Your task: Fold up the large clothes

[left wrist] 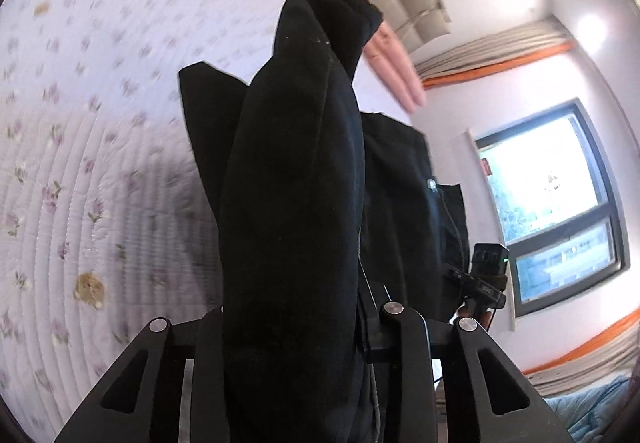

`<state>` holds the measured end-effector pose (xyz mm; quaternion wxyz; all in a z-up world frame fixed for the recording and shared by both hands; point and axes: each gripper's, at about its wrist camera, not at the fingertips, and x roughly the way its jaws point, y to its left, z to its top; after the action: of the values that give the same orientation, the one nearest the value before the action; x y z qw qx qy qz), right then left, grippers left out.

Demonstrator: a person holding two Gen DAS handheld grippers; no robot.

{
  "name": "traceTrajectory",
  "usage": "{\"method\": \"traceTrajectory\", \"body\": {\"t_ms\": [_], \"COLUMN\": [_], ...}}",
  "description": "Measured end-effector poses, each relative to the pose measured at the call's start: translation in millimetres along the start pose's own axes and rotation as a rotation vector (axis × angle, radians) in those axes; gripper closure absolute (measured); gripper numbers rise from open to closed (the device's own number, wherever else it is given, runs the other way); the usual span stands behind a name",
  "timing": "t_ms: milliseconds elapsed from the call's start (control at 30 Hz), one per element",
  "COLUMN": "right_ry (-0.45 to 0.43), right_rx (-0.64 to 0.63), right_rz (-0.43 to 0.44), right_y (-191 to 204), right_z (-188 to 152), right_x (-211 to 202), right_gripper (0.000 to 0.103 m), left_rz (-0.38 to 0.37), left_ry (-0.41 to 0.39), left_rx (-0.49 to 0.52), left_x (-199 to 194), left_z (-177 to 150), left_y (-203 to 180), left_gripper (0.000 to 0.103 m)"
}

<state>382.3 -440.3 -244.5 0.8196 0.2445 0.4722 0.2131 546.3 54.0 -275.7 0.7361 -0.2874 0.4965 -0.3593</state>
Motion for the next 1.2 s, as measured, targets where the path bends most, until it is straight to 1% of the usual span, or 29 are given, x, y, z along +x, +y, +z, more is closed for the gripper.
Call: {"method": "traceTrajectory", "body": {"t_ms": [33,133,200,300,433,467,500,567,600,700,800,867,900,933,967,1067,1100,1133,1167,1200], "right_ry": [-0.004,-0.003,-0.008,-0.039,-0.042,-0.035,-0.023,-0.011,-0.009,-0.012,-0.003,0.014,0.019,0.025,0.022,0.029,0.029,0.033,0.038,0.035], "right_rx": [-0.014,-0.064,-0.09,-0.123,-0.16,-0.166,-0.176,-0.175,-0.173,-0.178,-0.159,-0.134,-0.111,-0.083,-0.062,0.017,0.04,0.06,0.074,0.092], "right_rz": [0.001,0.007,0.008,0.016,0.021,0.022,0.022,0.023,0.025,0.003,-0.021,-0.045,-0.048,-0.05,-0.051,-0.046,-0.047,-0.06,-0.073,-0.081], "right_y": [-1,22,37,65,96,102,110,126,128,143,148,148,150,145,146,124,124,117,113,102], "right_z": [1,-11,-16,-30,-54,-60,-69,-83,-90,-128,-160,-172,-170,-179,-179,-200,-192,-191,-192,-197], "right_x": [-10,-22,-31,-61,-98,-103,-110,-119,-125,-144,-148,-138,-125,-121,-112,-107,-85,-71,-65,-65], "right_gripper": [0.053,0.054,0.054,0.054,0.054,0.054,0.054,0.054,0.054,0.054,0.054,0.054,0.054,0.054,0.054,0.054,0.054,0.054,0.054,0.054], "left_rz": [-0.009,-0.014,-0.013,-0.024,-0.021,-0.02,-0.017,-0.015,-0.017,-0.024,-0.021,-0.003,0.0,0.0,0.003,0.02,0.031,0.04,0.04,0.016], "left_ry": [-0.022,-0.07,-0.09,-0.12,-0.148,-0.148,-0.15,-0.158,-0.161,-0.159,-0.146,-0.134,-0.125,-0.116,-0.105,-0.071,-0.06,-0.059,-0.069,-0.076], "left_rx": [0.017,0.052,0.077,0.095,0.139,0.15,0.157,0.168,0.163,0.14,0.114,0.103,0.088,0.067,0.043,-0.014,-0.025,-0.028,-0.038,-0.068], "left_x": [-8,-26,-48,-69,-104,-111,-111,-124,-130,-139,-138,-136,-134,-129,-126,-112,-106,-101,-100,-101], "left_z": [-5,-16,-24,-42,-75,-88,-94,-123,-132,-172,-204,-219,-226,-232,-239,-258,-263,-268,-272,-274], "left_y": [-13,-39,-47,-69,-98,-104,-113,-122,-122,-122,-119,-109,-104,-98,-91,-65,-55,-45,-34,-22], "left_gripper": [0.071,0.071,0.071,0.071,0.071,0.071,0.071,0.071,0.071,0.071,0.071,0.071,0.071,0.071,0.071,0.071,0.071,0.071,0.071,0.071]}}
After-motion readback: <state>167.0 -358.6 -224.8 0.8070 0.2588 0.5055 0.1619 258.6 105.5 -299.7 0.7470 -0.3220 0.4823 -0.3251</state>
